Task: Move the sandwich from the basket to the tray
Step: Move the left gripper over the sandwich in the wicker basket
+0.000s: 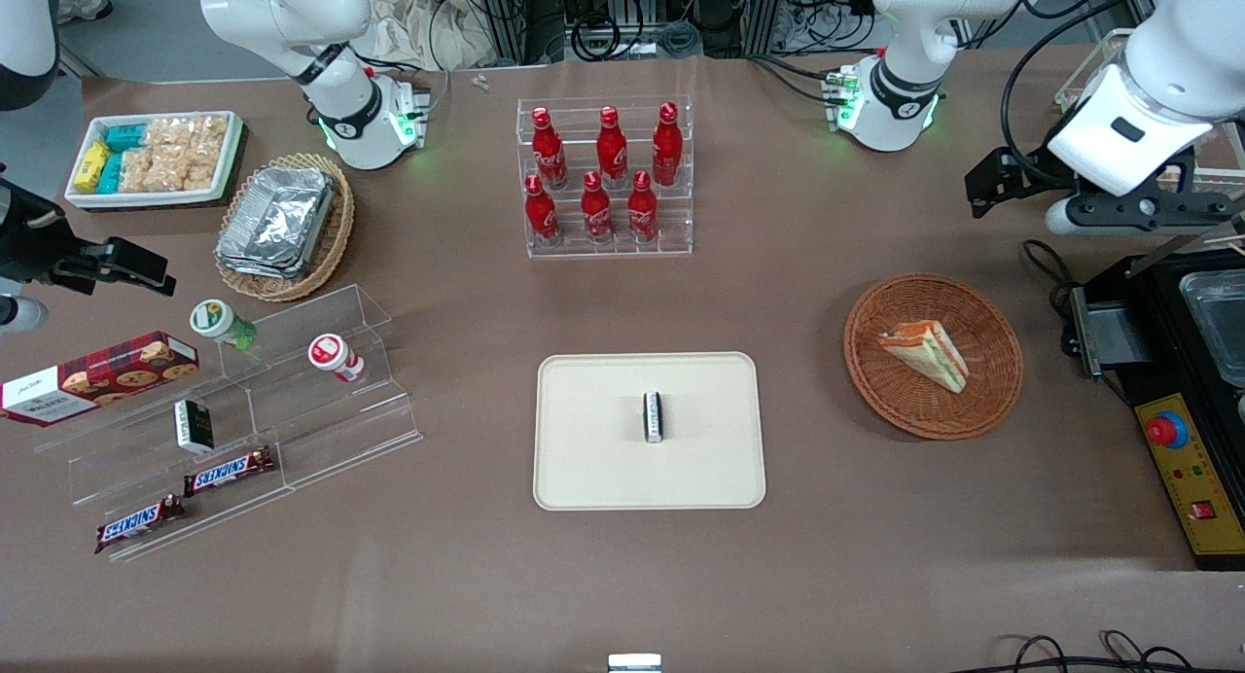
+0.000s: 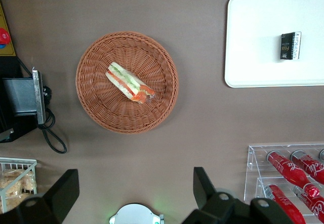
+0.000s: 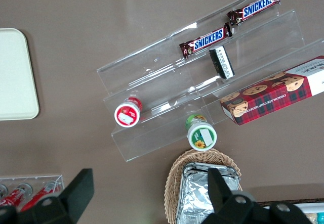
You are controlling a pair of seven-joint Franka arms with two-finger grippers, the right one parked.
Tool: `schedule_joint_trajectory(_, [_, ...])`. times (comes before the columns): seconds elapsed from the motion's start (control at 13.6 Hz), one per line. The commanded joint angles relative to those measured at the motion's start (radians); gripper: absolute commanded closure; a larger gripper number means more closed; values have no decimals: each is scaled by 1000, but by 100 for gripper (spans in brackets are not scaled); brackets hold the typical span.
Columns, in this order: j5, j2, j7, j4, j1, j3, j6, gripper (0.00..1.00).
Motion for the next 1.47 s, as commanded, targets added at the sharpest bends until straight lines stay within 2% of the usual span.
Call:
schedule_joint_trajectory(0.0, [13, -18, -1, -16, 4, 0, 3, 0])
schedule_joint_trajectory(0.44, [15, -11, -17, -20, 7, 3, -37, 0])
schedule_joint_trajectory(0.66, [3, -8, -234, -53, 14, 51, -14, 0])
schedule_joint_trajectory(1.03, [1, -34, -585, -294, 14, 52, 246, 0])
schedule_joint_trajectory(1.39, [4, -23, -695, -617, 15, 86, 590, 0])
